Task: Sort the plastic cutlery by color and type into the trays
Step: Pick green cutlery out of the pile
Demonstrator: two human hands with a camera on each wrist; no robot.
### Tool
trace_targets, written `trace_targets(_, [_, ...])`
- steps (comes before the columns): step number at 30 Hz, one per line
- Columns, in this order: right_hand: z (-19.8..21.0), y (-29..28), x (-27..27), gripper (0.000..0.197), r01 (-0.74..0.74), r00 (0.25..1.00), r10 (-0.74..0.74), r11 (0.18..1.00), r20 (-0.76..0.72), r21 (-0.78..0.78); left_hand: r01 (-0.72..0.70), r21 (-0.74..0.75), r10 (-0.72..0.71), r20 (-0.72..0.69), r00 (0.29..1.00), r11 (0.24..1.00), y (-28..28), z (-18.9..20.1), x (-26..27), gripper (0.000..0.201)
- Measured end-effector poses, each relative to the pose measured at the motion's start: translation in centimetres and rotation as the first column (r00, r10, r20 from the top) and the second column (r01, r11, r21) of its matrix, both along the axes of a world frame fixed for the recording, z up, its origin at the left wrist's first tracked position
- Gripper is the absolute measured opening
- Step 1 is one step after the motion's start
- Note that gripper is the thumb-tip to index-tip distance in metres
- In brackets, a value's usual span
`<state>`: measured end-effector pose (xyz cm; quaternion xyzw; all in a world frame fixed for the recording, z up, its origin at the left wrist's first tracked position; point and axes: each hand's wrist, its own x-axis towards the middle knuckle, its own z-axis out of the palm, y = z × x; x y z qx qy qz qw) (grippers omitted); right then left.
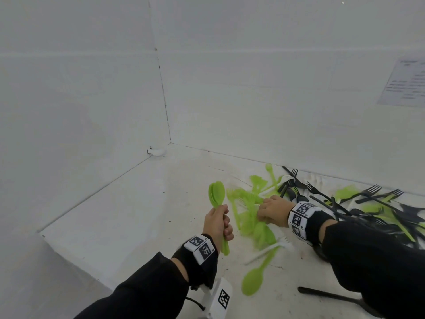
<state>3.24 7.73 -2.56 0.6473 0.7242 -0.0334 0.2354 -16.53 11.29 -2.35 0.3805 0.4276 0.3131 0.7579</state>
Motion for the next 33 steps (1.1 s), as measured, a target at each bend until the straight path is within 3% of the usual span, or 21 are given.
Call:
trace_targets(2, [0.5,-0.2,0.3,0.032,0.079,0.997,-0.078,0.996,-0.023,0.044,-0.002,-0.001,0.002,-0.006,1.0,1.0,-0.2,-0.2,0.0,0.022])
trace_targets(4, [1.2,-0.5,0.8,0.034,0.216,0.96,-0.188,0.969,-0.209,0.119,-0.005,0.0,0.005,-0.009,1.0,1.0,-0.3,-0.4,0.1,0.023])
trace_targets(7, [1.7,-0.9,1.2,0.037,0.44,0.805,-0.308,0.884,-0.507,0.16,-0.008,0.0,0.008,-0.012,1.0,1.0,-0.7,-0.5,0.3,0.023])
trace_targets(10, [2.1,-1.1,1.4,0.031,0.508,0.726,-0.32,0.846,-0.608,0.162,-0.007,0.002,0.007,-0.021,1.0,1.0,-1.0,-0.5,0.5,0.022])
trace_targets(13, [2.7,-2.0,0.6,0.009,0.43,0.745,-0.217,0.879,-0.63,0.207,-0.016,0.004,0.016,-0.023,1.0,1.0,-1.3,-0.6,0.6,0.023])
trace_targets(15, [2.6,-3.0,-0.2,0.025,0.276,0.81,-0.119,0.941,-0.574,0.196,-0.037,0.001,0.037,-0.013,0.999,0.999,-1.3,-0.4,0.6,0.023])
trace_targets(17, [2.1,-3.9,-1.7,0.025,0.076,0.879,-0.029,0.994,-0.477,0.08,-0.065,-0.003,0.065,0.005,0.998,0.998,-1.3,-0.2,0.7,0.023])
trace_targets(19, [1.0,-4.4,-3.0,0.017,-0.053,0.899,0.035,0.998,-0.436,-0.03,-0.087,-0.002,0.087,0.018,0.996,0.996,-1.2,0.0,0.7,0.023])
trace_targets(20, [0.5,-4.4,-3.4,0.027,-0.075,0.9,0.041,0.995,-0.435,-0.061,-0.092,-0.002,0.092,0.018,0.996,0.996,-1.2,0.0,0.8,0.023])
trace_targets(23, [-0.6,-4.3,-3.9,0.048,-0.067,0.917,0.024,0.993,-0.398,-0.093,-0.098,-0.007,0.098,0.006,0.995,0.995,-1.4,0.1,1.0,0.022])
trace_targets(27, [-0.8,-4.5,-4.1,0.044,-0.063,0.925,0.021,0.993,-0.379,-0.097,-0.108,-0.006,0.108,-0.009,0.994,0.994,-1.6,0.1,1.5,0.022])
trace_targets(33, [-1.3,-5.3,-3.9,0.032,0.064,0.912,-0.058,0.998,-0.405,0.002,-0.107,0.023,0.108,-0.024,0.994,0.994,-1.6,0.8,2.4,0.024])
